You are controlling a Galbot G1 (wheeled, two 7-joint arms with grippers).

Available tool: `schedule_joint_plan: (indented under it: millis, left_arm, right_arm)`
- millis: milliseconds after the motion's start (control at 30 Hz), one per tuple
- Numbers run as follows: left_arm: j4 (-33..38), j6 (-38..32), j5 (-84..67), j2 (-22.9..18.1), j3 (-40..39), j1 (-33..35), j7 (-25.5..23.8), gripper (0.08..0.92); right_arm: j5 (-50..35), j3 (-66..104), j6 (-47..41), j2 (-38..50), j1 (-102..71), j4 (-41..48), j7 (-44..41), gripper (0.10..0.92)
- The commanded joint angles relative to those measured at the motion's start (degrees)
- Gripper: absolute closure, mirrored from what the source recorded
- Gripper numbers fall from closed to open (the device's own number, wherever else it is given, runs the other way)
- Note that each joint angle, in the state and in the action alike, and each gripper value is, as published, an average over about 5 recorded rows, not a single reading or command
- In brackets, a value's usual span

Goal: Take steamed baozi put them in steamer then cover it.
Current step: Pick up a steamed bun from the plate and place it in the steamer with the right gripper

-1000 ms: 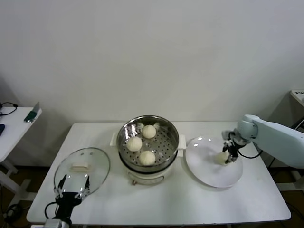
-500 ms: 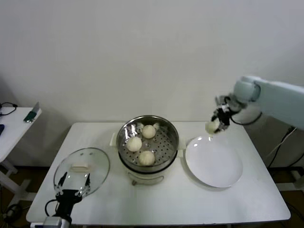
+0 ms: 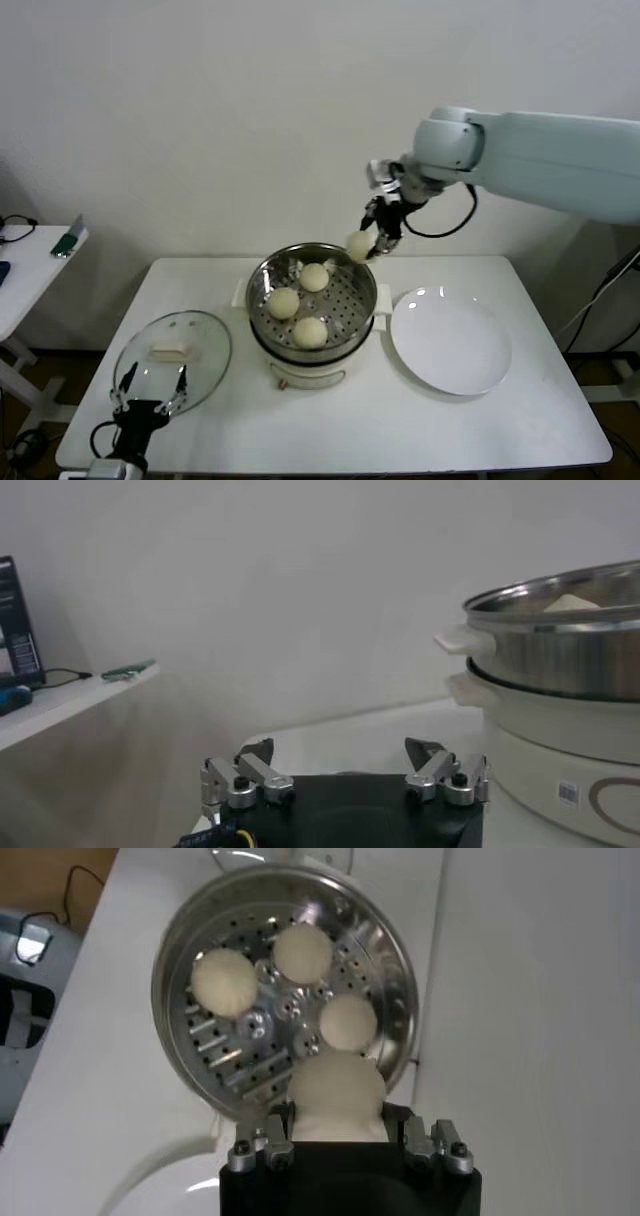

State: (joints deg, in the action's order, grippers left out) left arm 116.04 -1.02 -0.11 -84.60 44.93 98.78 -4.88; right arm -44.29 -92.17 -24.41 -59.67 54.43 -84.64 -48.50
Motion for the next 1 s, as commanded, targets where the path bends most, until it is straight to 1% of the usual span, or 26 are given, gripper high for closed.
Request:
schedule_joint_plan:
  millis: [33,167,367,733,833,1000]
  left_arm:
    - [-0.1,-0.3,-0.1,0.1,0.3,0.2,0.1,0.177]
    - [-0.3,-0.4,-0.2,0.2,0.5,0.2,0.2,0.177]
    - [-0.1,-0.3,-0.1,0.3,0.5,0.0,0.1,0.177]
    - [0.2,0.1,0.0,0.3,0.5,-0.2,0.0,0.177]
    - [0.3,0.1,0.0,0.3,0.5,-0.3,0.0,0.177]
    - [0.4,0.2,-0.1,0.3,0.5,-0.3,0.0,0.177]
  right_arm:
    - [2.0,0.1,-3.3,-6.7,-8.7,-0.3,4.5,0.423]
    - [5.6,0.8,-3.7,-6.8,-13.0,1.5,5.2,0.423]
    - [8.7,1.1,-4.1,-6.8,-16.0,3.0,5.8,0.423]
    - [10.1,2.3,-4.5,-6.8,-18.4,4.4,7.5,0.418]
    - [9.3,3.5,-3.6,-6.7,-17.9,4.7,7.1,0.371]
    - [5.3,3.9,0.9,-5.5,-12.5,4.9,2.6,0.240]
